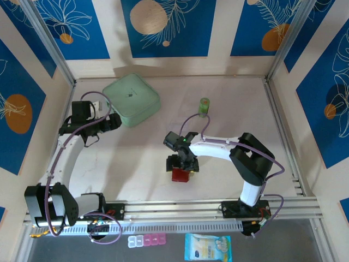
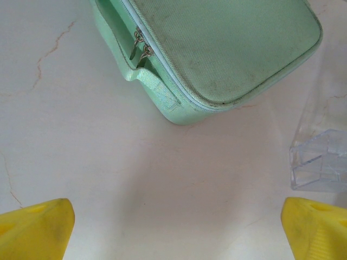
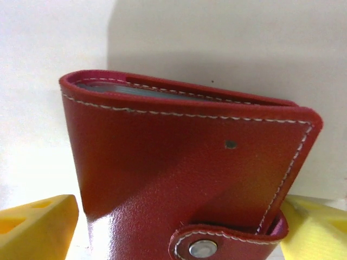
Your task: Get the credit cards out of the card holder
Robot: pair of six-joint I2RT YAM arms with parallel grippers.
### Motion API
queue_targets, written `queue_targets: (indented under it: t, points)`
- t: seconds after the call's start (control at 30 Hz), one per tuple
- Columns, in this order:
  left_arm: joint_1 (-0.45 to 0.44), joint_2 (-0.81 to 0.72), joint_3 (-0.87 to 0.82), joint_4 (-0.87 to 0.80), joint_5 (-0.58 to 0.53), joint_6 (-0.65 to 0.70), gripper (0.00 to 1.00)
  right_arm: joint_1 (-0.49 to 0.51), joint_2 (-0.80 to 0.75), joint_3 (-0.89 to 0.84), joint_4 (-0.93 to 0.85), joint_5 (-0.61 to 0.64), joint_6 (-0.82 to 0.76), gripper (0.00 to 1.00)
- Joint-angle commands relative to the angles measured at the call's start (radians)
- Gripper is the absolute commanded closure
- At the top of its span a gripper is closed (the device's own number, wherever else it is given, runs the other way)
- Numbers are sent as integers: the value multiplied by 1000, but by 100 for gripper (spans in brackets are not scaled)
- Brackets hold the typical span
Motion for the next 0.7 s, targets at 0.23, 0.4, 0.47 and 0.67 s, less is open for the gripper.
queue_targets:
  t: [0.23, 0.4, 0.47, 0.67]
  points:
    - [16, -13, -17, 7, 44, -37, 3, -10, 42, 72, -28, 12, -30, 20]
    - [-10, -18, -63, 68, 143, -151, 4, -37, 70, 122, -30, 9, -68, 23]
    - [-32, -17, -82, 78, 163, -191, 5, -48, 87, 148, -31, 9, -84, 24]
    - [-157, -51, -164, 146, 163, -273, 8, -74, 128, 188, -24, -8, -122, 25]
